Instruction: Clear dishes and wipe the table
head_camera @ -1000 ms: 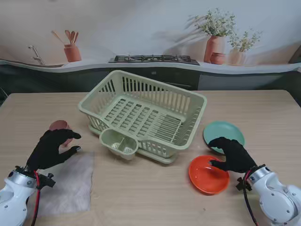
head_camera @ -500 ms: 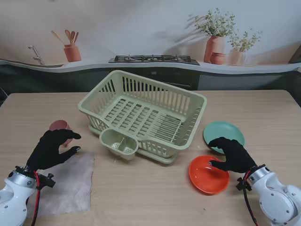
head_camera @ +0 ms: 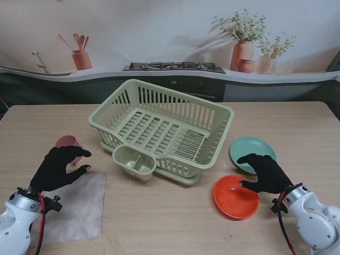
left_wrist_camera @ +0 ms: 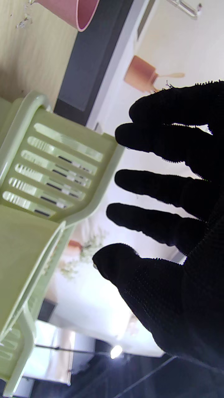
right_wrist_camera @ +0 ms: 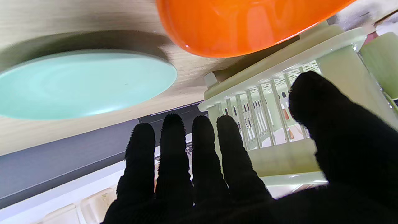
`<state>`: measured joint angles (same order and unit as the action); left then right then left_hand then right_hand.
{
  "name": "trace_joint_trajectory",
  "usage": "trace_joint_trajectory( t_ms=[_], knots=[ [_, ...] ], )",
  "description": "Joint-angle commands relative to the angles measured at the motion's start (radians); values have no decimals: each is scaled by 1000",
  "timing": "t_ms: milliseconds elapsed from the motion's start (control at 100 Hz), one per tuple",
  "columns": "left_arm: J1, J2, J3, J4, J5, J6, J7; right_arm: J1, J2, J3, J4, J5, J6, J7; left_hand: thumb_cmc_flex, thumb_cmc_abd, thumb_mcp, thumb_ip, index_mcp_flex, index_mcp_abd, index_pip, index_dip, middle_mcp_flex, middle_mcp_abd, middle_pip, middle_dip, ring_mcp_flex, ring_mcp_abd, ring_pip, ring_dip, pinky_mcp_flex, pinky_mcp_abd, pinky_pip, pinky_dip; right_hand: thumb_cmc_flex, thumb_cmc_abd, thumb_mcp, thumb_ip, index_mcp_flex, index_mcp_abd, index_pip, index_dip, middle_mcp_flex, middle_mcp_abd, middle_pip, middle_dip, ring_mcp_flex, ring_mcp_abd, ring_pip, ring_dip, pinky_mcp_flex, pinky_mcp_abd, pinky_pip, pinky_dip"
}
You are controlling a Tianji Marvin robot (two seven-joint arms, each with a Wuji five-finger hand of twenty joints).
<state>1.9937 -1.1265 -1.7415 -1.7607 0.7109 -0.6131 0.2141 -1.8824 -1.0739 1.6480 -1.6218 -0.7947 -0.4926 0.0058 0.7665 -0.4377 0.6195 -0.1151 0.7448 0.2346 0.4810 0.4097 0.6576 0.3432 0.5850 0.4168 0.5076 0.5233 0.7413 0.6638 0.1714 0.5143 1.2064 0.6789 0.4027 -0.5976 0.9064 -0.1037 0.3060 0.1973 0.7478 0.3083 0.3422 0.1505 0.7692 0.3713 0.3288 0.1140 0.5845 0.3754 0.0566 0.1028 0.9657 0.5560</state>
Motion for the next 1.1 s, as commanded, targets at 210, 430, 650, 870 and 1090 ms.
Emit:
trace_joint_trajectory(
  t_ms=[210,430,650,870,1090],
  knots=[
    [5,-4,-2,-3,2,1,-8,36,24,47,35,-47,-51,56,-5,33,-2,20,28,7,-11,0,-11,21,-8,-3,-3,14,-9,-3,-12,8,-25,-12,13,-41,70,11,-6,-19,-112,-71,-42,-26,-166,-67,-82,-57,-201,-101,-88,-90,-198,-68],
    [7,-4,-3,-3,7,2,-6,57,36,70,63,-79,-62,97,-4,33,-2,19,26,6,-11,1,-9,22,-8,-3,-4,15,-9,-3,-12,9,-26,-13,28,-65,104,20,-4,-30,-186,-94,-98,-41,-246,-97,-166,-82,-282,-139,-136,-129,-309,-76],
    [9,-4,-3,-3,10,2,-2,80,46,70,93,-117,-57,114,-3,33,-3,18,27,5,-10,1,-9,21,-7,-3,-3,14,-8,-2,-12,9,-26,-13,31,-80,123,28,-19,-35,-240,-88,-164,-55,-309,-126,-211,-99,-363,-172,-154,-143,-427,-42],
    [11,-4,-3,-4,14,3,1,115,60,47,130,-155,-38,161,-2,34,-5,18,27,5,-10,1,-9,22,-7,-3,-2,13,-8,-2,-14,8,-28,-15,23,-76,90,25,-37,-37,-314,-97,-169,-66,-457,-188,-231,-119,-489,-199,-156,-168,-564,34],
    [12,-3,-2,-4,12,7,-7,156,68,11,166,-172,-7,191,-2,34,-6,18,28,6,-10,1,-10,21,-8,-3,-3,15,-8,-2,-14,8,-28,-15,21,-72,50,21,-53,-46,-407,-139,-174,-66,-564,-230,-248,-129,-564,-198,-135,-170,-653,41]
  ],
)
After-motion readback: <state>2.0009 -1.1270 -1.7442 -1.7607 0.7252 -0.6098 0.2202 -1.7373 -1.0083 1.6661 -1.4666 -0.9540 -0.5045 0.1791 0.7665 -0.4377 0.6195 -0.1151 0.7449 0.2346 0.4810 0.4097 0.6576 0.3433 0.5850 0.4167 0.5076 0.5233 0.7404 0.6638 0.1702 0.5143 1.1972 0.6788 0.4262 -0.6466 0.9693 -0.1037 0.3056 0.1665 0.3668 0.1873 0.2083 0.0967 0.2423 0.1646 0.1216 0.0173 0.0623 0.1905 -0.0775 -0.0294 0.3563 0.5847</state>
